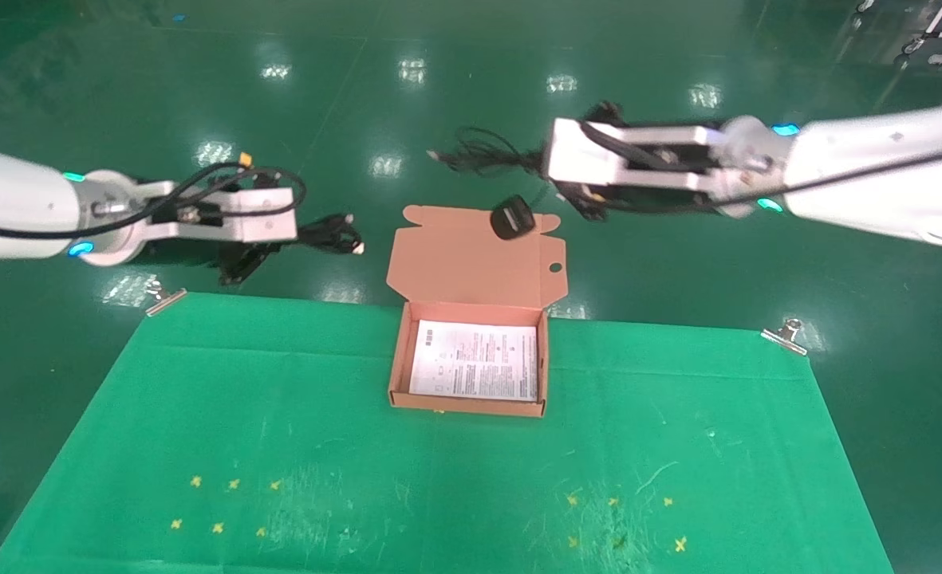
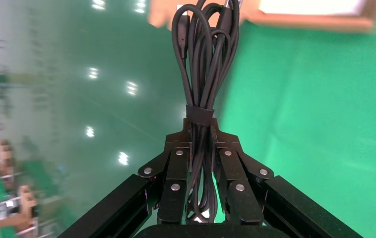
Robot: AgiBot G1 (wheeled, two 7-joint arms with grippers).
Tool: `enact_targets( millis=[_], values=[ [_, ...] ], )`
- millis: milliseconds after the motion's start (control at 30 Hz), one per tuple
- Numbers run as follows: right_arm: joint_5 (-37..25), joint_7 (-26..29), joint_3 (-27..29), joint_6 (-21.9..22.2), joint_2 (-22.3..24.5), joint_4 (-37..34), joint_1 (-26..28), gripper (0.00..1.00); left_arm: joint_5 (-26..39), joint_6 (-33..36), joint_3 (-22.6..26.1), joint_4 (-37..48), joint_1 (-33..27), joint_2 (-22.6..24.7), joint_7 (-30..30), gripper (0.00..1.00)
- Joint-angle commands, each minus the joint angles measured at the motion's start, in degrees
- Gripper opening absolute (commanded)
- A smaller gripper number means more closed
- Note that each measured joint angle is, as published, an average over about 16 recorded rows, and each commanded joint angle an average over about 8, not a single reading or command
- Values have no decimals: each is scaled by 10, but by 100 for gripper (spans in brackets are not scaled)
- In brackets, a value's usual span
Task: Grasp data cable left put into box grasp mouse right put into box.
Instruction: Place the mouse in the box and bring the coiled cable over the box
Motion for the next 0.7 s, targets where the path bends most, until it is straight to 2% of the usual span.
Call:
enact_targets(
  millis=[33, 367, 700],
  values=[
    [9, -10, 4, 8, -21, -7, 19, 0, 15, -16, -3, -15, -7, 6, -13, 0],
    [28, -69, 13, 41, -89, -102, 90, 0, 25, -65, -18, 6, -41, 29, 2, 0],
    [31, -92, 7, 36, -106, -116, 94, 0, 27, -63, -16, 12, -38, 27, 1, 0]
  ],
)
